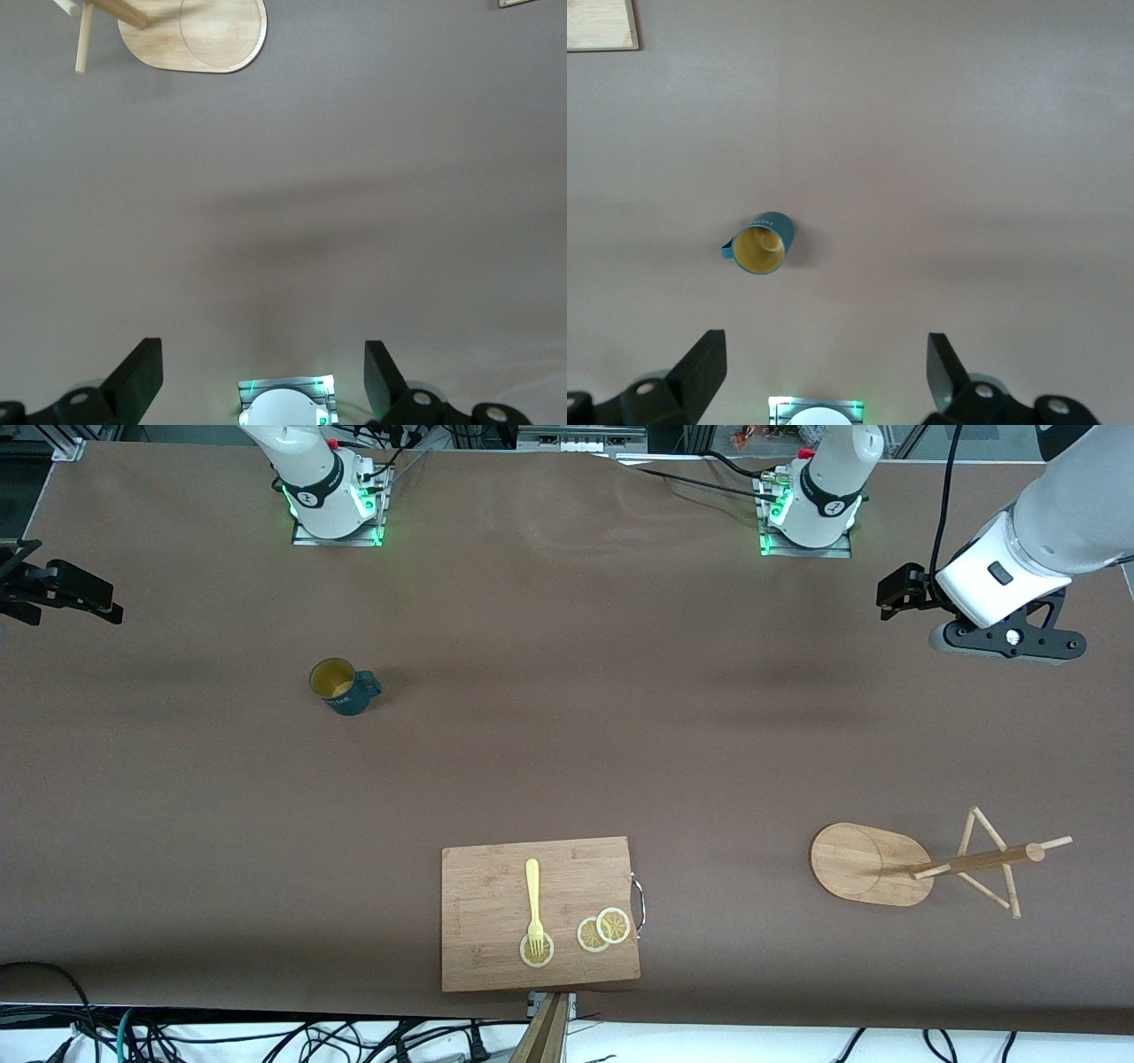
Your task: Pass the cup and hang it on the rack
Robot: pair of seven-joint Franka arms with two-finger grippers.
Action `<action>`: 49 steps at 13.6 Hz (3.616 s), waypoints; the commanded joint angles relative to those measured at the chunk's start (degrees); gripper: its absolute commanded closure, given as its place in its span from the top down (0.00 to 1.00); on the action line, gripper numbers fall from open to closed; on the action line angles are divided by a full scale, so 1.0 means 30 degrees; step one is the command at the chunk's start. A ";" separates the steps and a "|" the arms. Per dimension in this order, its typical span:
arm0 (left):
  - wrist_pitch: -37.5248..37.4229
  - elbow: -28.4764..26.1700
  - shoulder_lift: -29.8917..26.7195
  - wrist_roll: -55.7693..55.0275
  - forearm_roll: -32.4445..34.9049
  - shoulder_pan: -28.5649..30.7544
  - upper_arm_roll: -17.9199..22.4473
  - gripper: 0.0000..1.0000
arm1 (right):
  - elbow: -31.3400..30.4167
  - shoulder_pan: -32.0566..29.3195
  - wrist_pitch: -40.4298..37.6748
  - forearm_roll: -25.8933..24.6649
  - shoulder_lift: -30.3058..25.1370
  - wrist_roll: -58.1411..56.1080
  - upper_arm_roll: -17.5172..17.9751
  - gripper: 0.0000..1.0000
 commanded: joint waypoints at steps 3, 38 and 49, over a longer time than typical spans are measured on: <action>-0.0145 -0.0304 -0.0386 0.0218 0.0308 -0.0069 0.0012 1.00 | 0.0038 -0.0220 0.0046 -0.0186 -0.0035 -0.0300 0.0141 1.00; 0.0586 -0.0216 -0.0123 0.0277 0.0367 -0.0068 0.0012 1.00 | -0.1480 0.0013 -0.0545 -0.0069 0.2103 -0.0096 0.0403 1.00; 0.0997 -0.0187 0.0170 0.0218 0.0396 -0.0039 0.0012 1.00 | -1.0854 0.0073 0.8419 0.0459 0.0611 0.1952 0.2247 1.00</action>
